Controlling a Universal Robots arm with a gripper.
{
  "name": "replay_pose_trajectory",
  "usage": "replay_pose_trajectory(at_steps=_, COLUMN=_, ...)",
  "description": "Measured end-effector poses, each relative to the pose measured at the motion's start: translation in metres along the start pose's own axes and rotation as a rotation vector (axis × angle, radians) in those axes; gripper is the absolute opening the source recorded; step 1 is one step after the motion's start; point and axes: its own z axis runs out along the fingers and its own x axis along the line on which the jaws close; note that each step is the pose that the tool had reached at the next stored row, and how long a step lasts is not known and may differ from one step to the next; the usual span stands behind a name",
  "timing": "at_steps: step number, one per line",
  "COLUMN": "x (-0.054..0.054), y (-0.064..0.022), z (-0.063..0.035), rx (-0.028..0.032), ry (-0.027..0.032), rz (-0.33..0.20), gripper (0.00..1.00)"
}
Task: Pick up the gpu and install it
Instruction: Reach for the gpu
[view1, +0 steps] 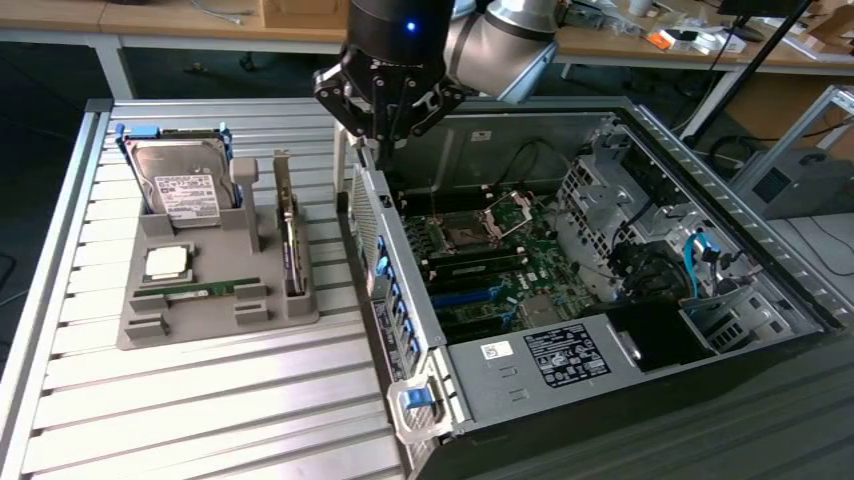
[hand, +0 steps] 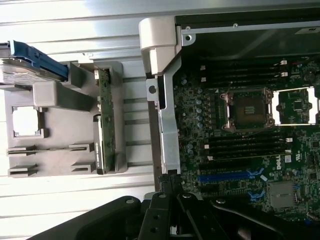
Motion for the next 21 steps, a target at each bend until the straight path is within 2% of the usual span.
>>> replay_pose_trajectory(at_steps=21, x=0.0087, y=-0.0007, z=-0.0002, rx=0.0, ry=0.0, rz=0.0, gripper=0.11)
